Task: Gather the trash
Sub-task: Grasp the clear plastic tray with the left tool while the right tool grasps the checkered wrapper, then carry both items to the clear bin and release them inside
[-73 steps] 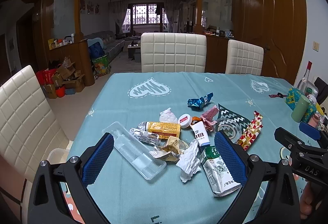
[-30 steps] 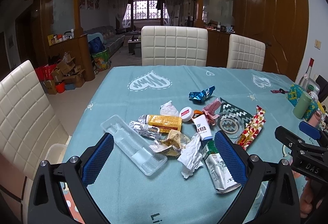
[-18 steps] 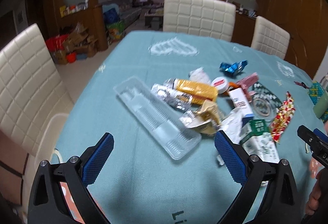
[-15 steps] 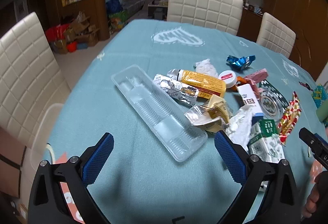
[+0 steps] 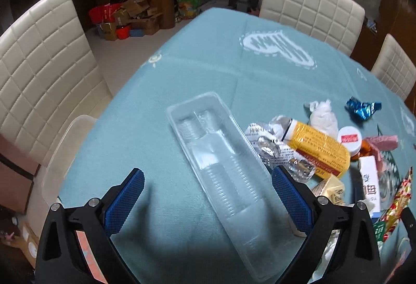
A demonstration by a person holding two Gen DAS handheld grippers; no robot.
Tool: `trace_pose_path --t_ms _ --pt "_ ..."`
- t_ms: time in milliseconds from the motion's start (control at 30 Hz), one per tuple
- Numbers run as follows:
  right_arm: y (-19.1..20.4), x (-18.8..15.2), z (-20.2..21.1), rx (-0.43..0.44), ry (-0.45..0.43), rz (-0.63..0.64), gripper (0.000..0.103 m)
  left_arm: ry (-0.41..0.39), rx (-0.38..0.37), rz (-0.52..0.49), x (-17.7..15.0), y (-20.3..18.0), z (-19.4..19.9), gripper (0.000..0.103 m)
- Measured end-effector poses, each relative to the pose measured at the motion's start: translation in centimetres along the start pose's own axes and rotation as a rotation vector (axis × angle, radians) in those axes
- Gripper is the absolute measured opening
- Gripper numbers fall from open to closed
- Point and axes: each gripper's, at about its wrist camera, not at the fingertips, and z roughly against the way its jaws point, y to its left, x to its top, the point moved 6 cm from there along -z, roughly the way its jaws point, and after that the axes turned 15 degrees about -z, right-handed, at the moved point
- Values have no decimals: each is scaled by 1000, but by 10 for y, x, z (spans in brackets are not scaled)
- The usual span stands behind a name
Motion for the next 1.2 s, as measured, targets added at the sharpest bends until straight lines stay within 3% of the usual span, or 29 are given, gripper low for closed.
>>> trace_pose_path --t_ms 367,467,567,600,667,733,800,833,933,1200 --pt "-1 -2 -26 -5 61 -23 97 21 9 -85 -5 -8 -10 96" --pt "0 -9 -19 0 67 6 81 21 -10 -103 -12 -6 -8 96" --pt "4 -20 -10 45 106 23 56 24 -27 -109 -18 -4 -4 96" --pt "5 -23 -9 57 116 30 43 24 -32 -113 -20 -3 -2 95" --pt "11 -29 -6 82 136 52 29 18 -58 -128 -25 -4 1 84" --pt "16 -33 0 84 118 80 20 10 -48 -146 -28 -2 7 57" --pt "21 -34 8 74 72 109 16 4 -67 -154 -31 0 11 35" --pt "23 -34 13 67 49 122 7 7 -93 -147 -33 2 13 28" --pt "31 -30 31 61 -27 160 7 1 -119 -146 -37 9 19 18" --pt "67 -33 67 99 -117 273 7 -76 -91 -140 -40 37 41 18"
